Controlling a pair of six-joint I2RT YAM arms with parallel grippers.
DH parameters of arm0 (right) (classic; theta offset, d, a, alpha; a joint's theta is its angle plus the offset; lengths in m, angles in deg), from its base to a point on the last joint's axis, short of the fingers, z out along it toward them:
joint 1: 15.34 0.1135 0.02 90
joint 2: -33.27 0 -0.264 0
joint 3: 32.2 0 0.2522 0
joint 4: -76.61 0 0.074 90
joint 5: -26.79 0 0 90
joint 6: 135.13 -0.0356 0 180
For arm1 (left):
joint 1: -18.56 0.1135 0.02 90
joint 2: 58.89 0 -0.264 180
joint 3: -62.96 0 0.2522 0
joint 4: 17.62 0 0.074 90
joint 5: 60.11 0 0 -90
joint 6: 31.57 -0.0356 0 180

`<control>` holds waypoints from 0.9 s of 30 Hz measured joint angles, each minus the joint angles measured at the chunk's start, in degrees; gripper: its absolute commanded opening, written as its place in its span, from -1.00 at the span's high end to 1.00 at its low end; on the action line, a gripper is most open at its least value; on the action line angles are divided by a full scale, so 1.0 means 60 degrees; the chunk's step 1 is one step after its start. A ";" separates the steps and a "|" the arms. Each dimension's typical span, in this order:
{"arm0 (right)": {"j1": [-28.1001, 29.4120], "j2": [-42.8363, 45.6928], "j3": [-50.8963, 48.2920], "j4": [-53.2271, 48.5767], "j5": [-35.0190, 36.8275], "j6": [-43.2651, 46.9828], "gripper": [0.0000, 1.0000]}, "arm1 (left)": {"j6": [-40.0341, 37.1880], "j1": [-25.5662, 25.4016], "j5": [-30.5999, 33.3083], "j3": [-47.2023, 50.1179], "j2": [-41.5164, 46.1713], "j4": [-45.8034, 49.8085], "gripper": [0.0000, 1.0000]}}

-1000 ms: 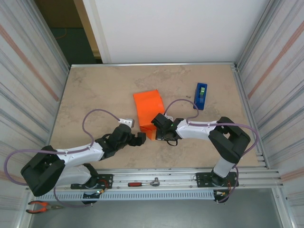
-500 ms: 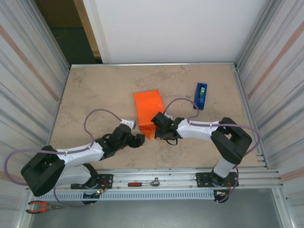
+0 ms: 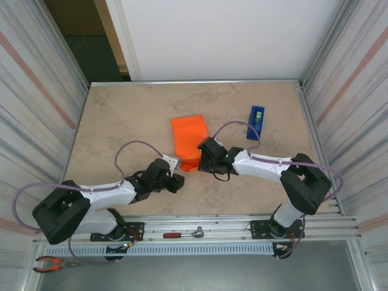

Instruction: Wrap the gift box in paper

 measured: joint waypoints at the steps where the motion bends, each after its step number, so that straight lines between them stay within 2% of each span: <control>1: -0.0004 0.0004 -0.0004 0.0022 -0.0040 0.0000 1.00 | 0.0000 -0.0036 -0.0076 0.0000 -0.0040 -0.0113 0.69; 14: -0.0080 0.0055 -0.0109 0.0204 -0.0186 -0.0164 1.00 | -0.0109 -0.0583 -0.0517 -0.0142 -0.1636 -0.1290 0.79; 25: -0.0127 0.0135 -0.0390 0.0339 -0.0331 -0.0175 1.00 | -0.0510 -0.0641 0.0696 -0.1257 -0.2674 -0.1683 0.82; 27: -0.0127 0.0182 -0.0463 0.0386 -0.0353 -0.0204 0.58 | -0.0601 -0.0641 0.0998 -0.1421 -0.2852 -0.1676 0.83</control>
